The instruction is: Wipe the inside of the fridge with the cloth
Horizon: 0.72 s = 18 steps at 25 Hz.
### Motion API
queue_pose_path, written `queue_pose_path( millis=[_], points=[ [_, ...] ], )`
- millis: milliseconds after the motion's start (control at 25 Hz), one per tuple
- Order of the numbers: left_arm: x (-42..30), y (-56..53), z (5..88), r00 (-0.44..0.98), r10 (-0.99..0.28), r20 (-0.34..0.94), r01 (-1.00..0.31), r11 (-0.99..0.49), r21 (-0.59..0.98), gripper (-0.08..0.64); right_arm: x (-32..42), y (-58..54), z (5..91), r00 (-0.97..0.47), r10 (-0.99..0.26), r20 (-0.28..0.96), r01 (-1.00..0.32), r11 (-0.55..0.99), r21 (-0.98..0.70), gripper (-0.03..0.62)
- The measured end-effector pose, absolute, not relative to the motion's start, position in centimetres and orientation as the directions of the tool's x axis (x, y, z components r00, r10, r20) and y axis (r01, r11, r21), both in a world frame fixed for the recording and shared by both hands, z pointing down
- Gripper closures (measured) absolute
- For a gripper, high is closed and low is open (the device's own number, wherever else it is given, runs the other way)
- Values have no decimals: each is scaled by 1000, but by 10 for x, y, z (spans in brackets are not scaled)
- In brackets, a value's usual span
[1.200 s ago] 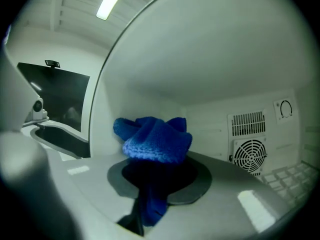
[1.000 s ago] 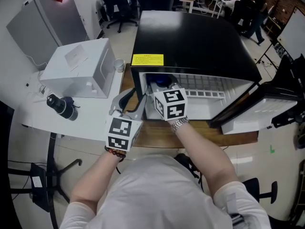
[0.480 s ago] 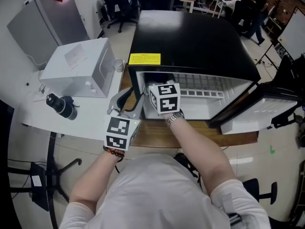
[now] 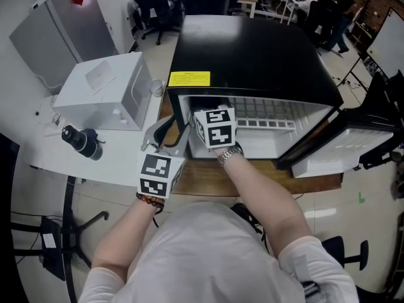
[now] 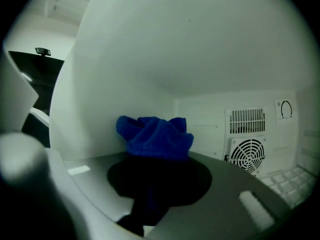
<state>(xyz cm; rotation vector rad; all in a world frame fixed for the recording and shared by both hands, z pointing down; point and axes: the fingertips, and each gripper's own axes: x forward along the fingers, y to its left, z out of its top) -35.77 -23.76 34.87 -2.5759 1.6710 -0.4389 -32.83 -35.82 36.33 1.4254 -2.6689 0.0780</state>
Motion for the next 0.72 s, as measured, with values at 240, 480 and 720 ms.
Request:
queue_pose_path(
  millis=[240, 480, 720],
  points=[
    [-358, -238, 351, 381, -900, 212, -888, -420, -188, 411, -329, -363, 362, -553, -824, 121, -829, 559, 19, 508],
    [-358, -238, 351, 375, -902, 214, -889, -416, -193, 411, -327, -368, 362, -552, -824, 130, -827, 561, 39, 508],
    [-358, -239, 350, 367, -905, 214, -891, -408, -198, 411, -316, -376, 366, -529, -835, 148, -838, 542, 64, 508]
  ],
)
